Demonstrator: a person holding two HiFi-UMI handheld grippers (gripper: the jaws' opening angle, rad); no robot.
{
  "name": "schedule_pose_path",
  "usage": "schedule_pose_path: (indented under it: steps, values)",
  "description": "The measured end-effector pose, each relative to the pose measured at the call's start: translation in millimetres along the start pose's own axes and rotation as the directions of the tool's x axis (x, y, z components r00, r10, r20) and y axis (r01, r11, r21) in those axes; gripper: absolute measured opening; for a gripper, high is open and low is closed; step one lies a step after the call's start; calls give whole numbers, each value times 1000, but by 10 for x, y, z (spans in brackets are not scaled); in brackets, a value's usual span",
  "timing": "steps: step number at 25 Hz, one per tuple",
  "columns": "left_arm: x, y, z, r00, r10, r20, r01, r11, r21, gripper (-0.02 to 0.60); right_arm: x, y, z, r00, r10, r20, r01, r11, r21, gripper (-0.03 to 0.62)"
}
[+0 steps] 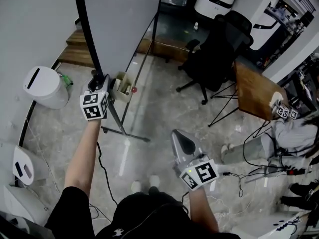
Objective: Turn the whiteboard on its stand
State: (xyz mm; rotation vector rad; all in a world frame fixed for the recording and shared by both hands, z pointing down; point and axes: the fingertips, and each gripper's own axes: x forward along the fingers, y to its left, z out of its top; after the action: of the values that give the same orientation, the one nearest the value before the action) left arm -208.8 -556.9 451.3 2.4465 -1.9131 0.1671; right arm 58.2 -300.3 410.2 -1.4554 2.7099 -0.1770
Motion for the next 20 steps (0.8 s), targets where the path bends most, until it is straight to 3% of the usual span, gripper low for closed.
schedule_pose_path:
  steps: [20]
  values:
    - [-133,-96,-83,999,11,-35,-12,999,-42,182,-330,27,-27,999,-32,22,32,999,-6,5]
